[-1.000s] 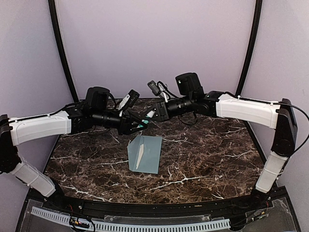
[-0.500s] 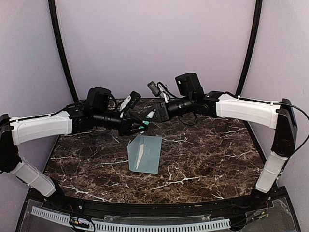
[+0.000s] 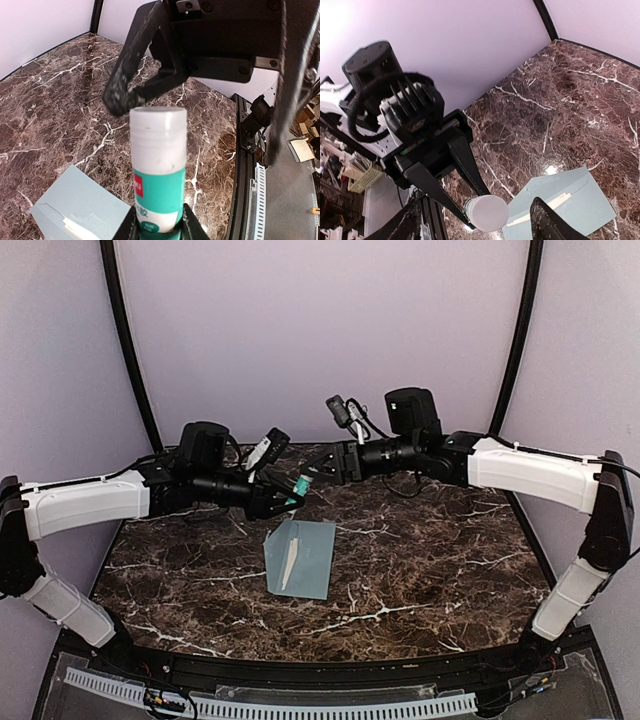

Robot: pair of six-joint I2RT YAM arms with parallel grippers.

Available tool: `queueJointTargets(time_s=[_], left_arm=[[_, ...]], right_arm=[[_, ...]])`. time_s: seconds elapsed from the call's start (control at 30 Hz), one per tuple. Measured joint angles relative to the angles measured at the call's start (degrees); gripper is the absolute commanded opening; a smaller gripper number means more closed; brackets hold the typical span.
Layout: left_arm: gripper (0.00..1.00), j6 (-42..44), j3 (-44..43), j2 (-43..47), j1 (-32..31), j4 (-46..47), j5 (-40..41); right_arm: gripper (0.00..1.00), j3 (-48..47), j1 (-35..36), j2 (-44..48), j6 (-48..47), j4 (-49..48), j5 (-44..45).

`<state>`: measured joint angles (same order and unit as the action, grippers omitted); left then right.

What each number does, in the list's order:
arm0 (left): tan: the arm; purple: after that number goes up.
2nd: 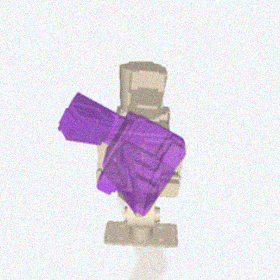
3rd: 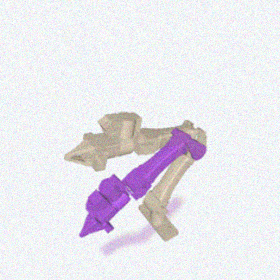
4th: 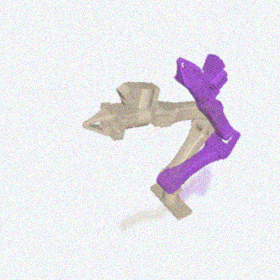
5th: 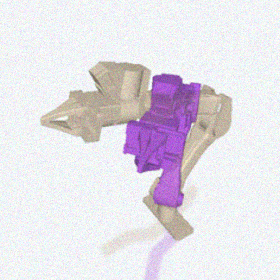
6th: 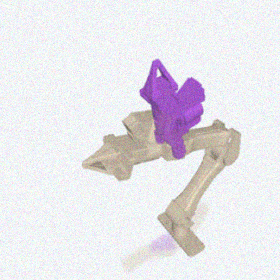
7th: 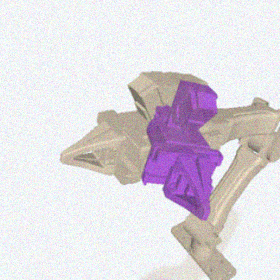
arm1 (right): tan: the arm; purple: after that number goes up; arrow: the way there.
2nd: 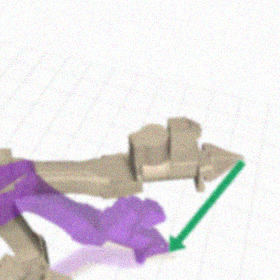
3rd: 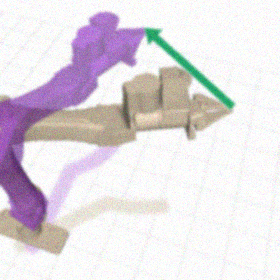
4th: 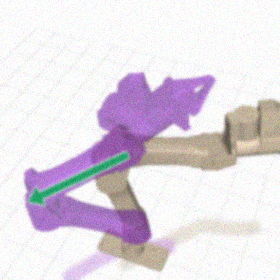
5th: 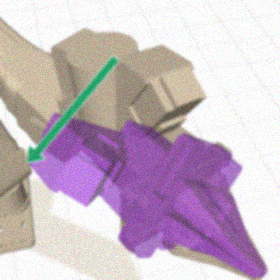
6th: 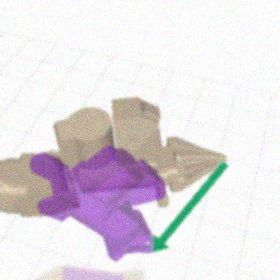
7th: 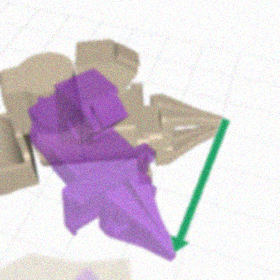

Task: Place the letter into the envelope and seal it
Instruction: Open the solid glue cap from the solid glue.

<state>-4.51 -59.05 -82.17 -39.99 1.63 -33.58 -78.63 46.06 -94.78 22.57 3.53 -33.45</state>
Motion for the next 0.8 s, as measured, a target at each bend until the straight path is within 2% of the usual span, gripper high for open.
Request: queueJointTargets(time_s=[0.2, 0.5, 0.8], left_arm=[[0.03, -0.22, 0.02, 0.02, 0.00, 0.02, 0.33], [0.03, -0.42, 0.20, 0.26, 0.00, 0.00, 0.66], [0.02, -0.46, 0.22, 0.46, 0.00, 0.02, 0.72]], right_arm=[[0.64, 3.26, -1.90, 1.81, 3.85, -6.56, -2.58], [0.60, 2.67, -0.66, -0.15, 4.44, -6.67, -4.48], [0.44, 2.54, -0.57, -1.88, 5.25, -6.56, -4.46]])
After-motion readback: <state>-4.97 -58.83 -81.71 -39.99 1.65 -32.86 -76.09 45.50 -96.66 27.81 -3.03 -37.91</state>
